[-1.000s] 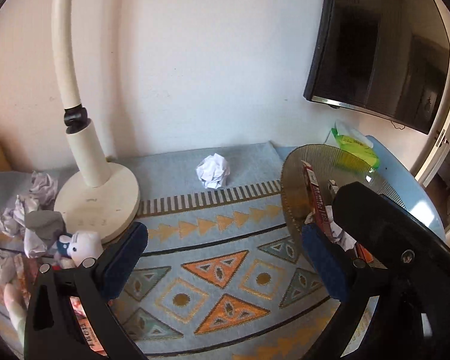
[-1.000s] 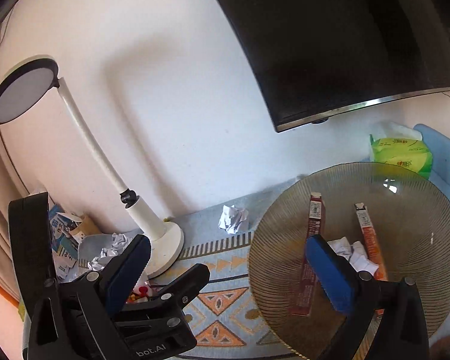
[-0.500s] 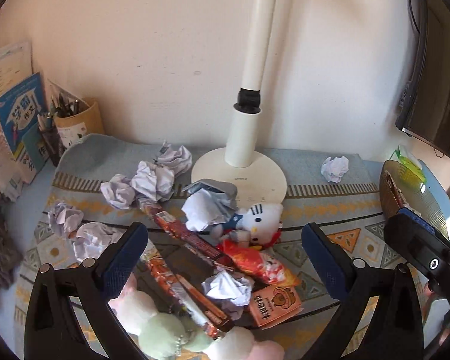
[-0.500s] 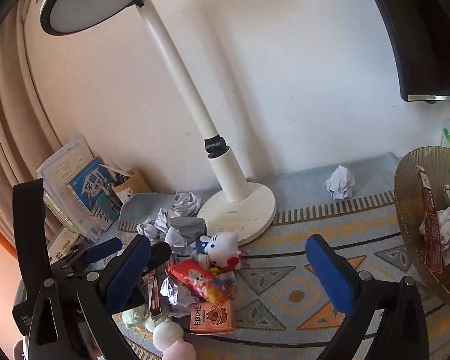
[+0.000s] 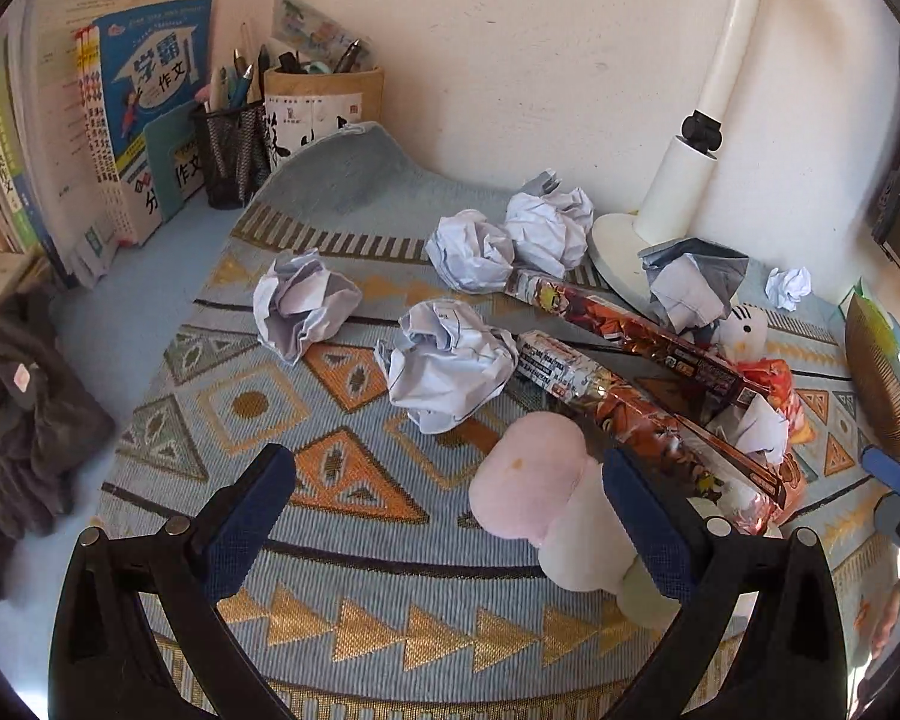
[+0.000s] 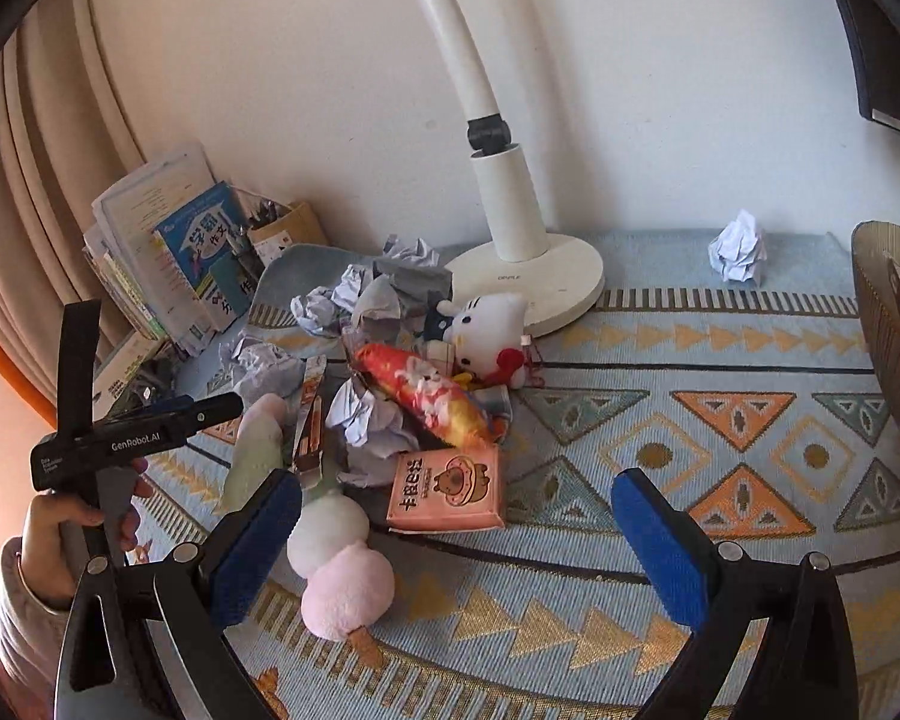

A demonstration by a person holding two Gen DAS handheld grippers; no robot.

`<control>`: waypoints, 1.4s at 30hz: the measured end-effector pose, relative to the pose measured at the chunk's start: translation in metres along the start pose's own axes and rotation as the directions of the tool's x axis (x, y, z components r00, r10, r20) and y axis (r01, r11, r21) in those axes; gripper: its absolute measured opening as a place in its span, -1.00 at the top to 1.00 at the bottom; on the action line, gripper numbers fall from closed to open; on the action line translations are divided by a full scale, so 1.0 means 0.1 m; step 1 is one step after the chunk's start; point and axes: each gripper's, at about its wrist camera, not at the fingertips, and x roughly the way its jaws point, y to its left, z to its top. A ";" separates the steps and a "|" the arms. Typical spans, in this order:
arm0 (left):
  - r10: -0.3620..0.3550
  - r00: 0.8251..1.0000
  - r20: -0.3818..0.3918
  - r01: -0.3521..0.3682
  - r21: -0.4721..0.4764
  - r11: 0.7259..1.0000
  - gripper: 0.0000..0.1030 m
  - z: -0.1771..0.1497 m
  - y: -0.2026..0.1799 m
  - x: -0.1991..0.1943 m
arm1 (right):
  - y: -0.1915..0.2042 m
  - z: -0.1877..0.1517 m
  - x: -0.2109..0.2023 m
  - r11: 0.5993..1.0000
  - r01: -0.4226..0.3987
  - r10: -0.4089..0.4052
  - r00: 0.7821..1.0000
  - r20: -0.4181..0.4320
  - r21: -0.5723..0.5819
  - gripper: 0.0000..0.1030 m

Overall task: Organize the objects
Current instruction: 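Grasp a pastel plush dango skewer with left gripper while right grasps another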

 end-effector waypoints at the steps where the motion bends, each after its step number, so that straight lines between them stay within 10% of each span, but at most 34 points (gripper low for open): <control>1: -0.019 1.000 -0.002 0.019 -0.015 1.000 -0.99 -0.05 0.03 0.00 | 0.06 -0.06 0.03 0.999 -0.025 0.025 1.000 -0.013 -0.025 -1.00; 6: -0.105 0.993 -0.049 0.101 -0.085 0.991 -0.99 -0.21 0.01 0.05 | 0.41 -0.24 0.27 0.985 -0.103 0.094 0.993 -0.071 -0.137 -1.00; 16: -0.127 0.989 -0.078 0.119 -0.093 0.988 -0.99 -0.06 -0.39 0.29 | 0.79 -0.32 0.80 0.940 0.043 -0.126 0.966 -0.227 -0.339 -1.00; 28: -0.177 0.967 -0.183 0.165 -0.078 0.983 -1.00 -0.17 0.10 0.17 | 0.56 -0.24 0.83 0.974 0.042 -0.088 0.975 -0.204 -0.223 -1.00; 37: 0.041 0.996 -0.079 -0.036 0.069 0.997 -1.00 -0.25 -0.48 0.38 | 0.63 -0.21 0.85 0.937 0.080 -0.161 0.962 -0.219 -0.339 -1.00; 42: -0.030 0.992 -0.122 0.048 0.149 0.988 -1.00 -0.26 -0.33 0.33 | 0.43 -0.20 0.77 0.951 0.094 -0.162 0.964 -0.213 -0.295 -1.00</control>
